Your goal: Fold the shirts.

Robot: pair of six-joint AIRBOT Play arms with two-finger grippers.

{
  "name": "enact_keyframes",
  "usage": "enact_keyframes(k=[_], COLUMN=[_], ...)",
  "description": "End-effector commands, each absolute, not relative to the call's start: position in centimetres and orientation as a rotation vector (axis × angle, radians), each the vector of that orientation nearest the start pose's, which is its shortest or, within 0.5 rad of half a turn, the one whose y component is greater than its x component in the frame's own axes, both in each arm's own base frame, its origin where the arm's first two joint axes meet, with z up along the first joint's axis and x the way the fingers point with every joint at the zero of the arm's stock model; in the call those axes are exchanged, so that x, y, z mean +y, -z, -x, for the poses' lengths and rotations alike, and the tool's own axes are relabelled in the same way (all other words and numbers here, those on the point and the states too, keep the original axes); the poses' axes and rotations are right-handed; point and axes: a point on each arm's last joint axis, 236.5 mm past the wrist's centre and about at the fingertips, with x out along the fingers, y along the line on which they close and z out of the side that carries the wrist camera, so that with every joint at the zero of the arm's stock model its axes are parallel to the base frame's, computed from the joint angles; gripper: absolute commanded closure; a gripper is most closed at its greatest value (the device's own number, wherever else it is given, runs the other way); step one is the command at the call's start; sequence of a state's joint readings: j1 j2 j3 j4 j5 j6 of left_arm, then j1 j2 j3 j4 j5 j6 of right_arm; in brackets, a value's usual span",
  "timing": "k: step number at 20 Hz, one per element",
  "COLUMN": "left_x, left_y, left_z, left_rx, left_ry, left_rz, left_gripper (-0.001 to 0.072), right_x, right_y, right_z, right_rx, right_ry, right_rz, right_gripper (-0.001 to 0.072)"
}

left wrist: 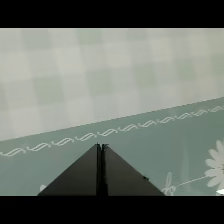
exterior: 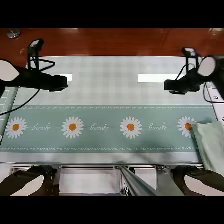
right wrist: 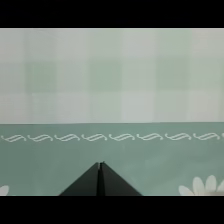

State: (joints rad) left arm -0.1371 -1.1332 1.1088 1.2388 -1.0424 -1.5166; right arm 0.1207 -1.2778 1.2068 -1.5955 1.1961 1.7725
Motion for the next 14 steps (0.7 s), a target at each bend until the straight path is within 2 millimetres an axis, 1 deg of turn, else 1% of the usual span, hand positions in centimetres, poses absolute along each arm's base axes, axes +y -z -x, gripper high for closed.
enact_keyframes(k=[1, 2, 14], left_x=[-9.87, -9.96, -9.98], left_y=[-3.59, -3.61, -3.63], left_z=[-37.92, -37.98, -38.08], left_rx=[1.134, 1.131, 1.127], left_ry=[0.219, 0.221, 0.221], left_rz=[0.109, 0.110, 0.110], left_gripper=[0.0685, 0.0685, 0.0684], right_x=[4.12, 4.37, 4.36], right_y=[1.05, 1.09, 1.08], right_z=[-38.15, -38.09, -38.11], right_rx=[1.309, 1.312, 1.311], right_ry=[0.099, 0.097, 0.097], right_rz=[-0.006, -0.022, -0.021], right_gripper=[0.0677, 0.0678, 0.0677])
